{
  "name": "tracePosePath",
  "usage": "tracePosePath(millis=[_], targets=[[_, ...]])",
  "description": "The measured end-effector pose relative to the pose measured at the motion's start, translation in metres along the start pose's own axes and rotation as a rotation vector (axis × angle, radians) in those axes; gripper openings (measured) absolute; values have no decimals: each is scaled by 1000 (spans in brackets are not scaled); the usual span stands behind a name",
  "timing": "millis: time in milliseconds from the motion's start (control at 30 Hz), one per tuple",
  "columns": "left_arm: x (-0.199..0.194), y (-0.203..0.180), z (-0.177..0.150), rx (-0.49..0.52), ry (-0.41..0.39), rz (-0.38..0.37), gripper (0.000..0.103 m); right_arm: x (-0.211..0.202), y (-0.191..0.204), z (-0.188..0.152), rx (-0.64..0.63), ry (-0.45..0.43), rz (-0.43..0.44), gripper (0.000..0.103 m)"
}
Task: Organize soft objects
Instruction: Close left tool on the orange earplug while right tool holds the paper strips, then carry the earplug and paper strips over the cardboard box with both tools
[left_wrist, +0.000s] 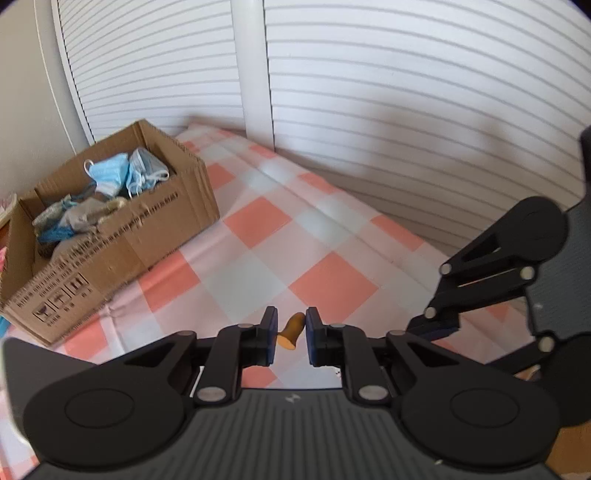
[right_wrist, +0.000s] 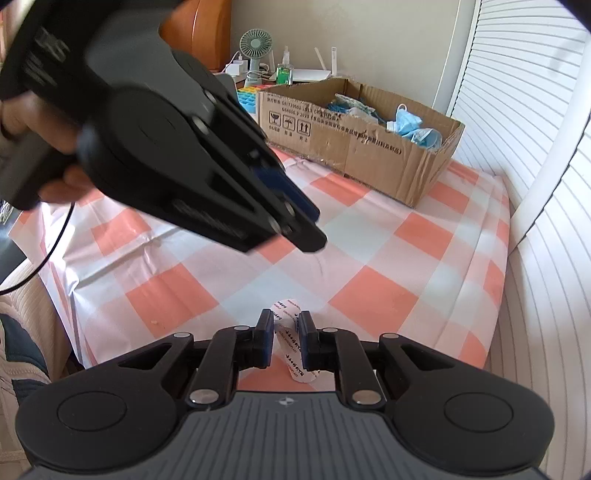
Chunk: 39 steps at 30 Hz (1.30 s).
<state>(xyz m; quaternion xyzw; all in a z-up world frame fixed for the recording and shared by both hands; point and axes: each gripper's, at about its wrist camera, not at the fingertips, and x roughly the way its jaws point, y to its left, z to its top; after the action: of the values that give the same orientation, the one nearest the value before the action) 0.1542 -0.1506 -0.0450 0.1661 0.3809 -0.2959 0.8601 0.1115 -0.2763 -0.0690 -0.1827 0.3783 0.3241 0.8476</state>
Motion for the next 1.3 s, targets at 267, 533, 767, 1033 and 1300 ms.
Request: tracePosePath(millis=[267, 533, 767, 1033, 1300], targets=[[-45, 19, 17, -33, -19, -61, 14, -11, -7, 16, 15, -21, -23, 17], [-79, 67, 27, -104, -49, -11, 14, -15, -17, 44, 23, -50, -48, 17], [-79, 121, 44, -153, -61, 92, 14, -9, -26, 82, 15, -87, -66, 17], [-36, 185, 65, -208, -39, 184, 15, 10, -40, 128, 16, -115, -87, 17], [-6, 225, 61, -273, -102, 260, 85, 33, -61, 164, 58, -136, -101, 17]])
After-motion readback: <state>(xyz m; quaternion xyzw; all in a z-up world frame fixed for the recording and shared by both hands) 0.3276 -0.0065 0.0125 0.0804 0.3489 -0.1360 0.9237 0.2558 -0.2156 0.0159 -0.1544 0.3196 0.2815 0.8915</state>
